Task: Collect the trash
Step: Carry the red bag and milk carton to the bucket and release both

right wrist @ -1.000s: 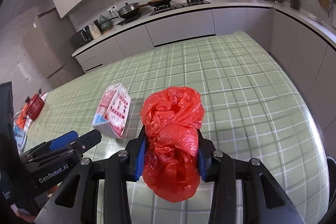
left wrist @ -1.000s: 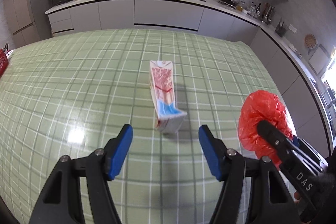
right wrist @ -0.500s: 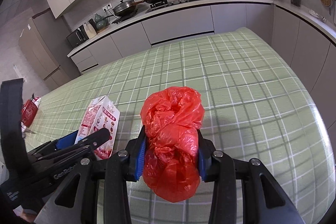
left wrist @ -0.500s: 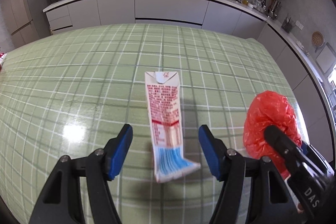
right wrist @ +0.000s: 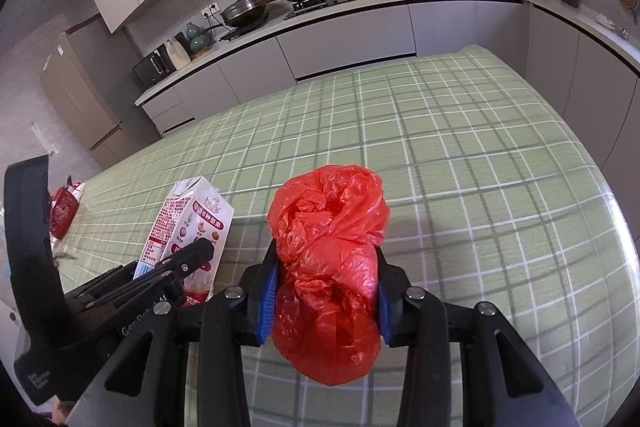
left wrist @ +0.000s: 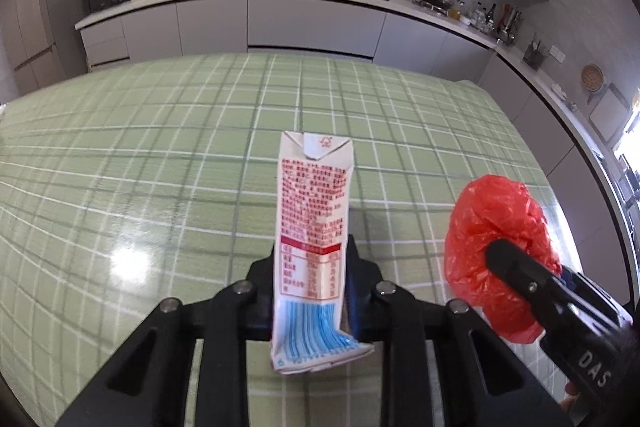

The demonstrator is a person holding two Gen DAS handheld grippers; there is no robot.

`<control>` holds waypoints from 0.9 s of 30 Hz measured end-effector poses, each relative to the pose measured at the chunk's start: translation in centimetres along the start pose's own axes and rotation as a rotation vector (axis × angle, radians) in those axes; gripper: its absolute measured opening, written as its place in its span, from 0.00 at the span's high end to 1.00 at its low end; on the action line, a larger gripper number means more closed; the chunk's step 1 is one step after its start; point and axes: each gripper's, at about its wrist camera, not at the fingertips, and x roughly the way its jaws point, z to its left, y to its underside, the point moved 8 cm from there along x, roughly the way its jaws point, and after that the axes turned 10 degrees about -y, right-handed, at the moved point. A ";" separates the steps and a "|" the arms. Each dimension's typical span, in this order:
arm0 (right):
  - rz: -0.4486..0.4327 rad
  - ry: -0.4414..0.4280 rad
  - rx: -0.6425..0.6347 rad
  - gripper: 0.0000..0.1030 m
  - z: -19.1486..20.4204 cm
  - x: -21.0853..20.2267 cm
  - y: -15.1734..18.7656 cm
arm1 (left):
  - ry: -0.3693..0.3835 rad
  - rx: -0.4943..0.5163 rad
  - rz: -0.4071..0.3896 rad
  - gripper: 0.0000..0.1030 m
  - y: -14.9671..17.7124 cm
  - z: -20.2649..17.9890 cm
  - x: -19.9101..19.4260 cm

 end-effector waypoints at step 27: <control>-0.053 0.018 -0.022 0.59 -0.5 -17.3 12.9 | 0.132 0.090 -0.080 0.76 11.6 -4.9 -14.6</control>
